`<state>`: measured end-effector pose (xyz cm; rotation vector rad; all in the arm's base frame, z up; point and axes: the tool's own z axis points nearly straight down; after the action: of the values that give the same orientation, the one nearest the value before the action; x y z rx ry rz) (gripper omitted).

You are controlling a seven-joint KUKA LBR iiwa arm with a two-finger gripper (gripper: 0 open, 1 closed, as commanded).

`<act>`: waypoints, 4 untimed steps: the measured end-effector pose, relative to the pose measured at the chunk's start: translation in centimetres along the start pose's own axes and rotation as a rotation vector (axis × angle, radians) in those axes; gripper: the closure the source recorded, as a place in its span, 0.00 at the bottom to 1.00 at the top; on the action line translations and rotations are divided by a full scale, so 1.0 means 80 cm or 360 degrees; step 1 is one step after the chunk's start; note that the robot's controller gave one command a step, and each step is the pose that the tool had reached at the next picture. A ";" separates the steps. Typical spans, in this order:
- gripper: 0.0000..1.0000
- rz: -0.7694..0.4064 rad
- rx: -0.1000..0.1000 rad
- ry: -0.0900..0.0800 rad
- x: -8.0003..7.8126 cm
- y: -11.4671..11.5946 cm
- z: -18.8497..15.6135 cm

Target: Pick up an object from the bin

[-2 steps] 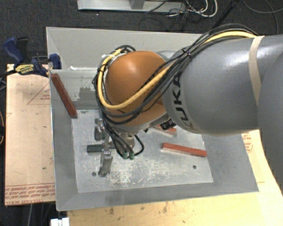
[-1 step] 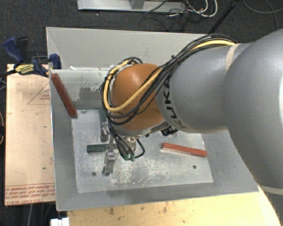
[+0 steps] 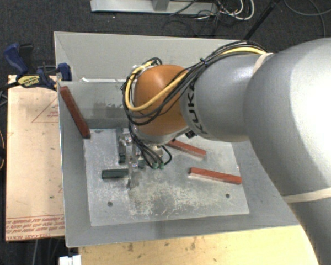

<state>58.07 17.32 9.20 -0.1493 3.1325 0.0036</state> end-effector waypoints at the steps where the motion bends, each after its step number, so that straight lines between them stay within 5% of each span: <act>1: 0.00 0.0108 0.0001 0.0003 -0.007 -0.004 0.020; 2: 0.00 -0.0051 0.0000 0.0003 -0.016 -0.005 0.024; 3: 1.00 -0.0212 0.0000 -0.0001 -0.047 -0.036 0.024; 4: 1.00 -0.0212 -0.0001 -0.0002 -0.047 -0.036 0.024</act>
Offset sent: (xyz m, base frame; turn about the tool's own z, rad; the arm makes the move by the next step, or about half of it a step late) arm 0.0272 -0.0067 -0.0220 -0.1741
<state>62.12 14.85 7.29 -0.3573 3.1140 0.0038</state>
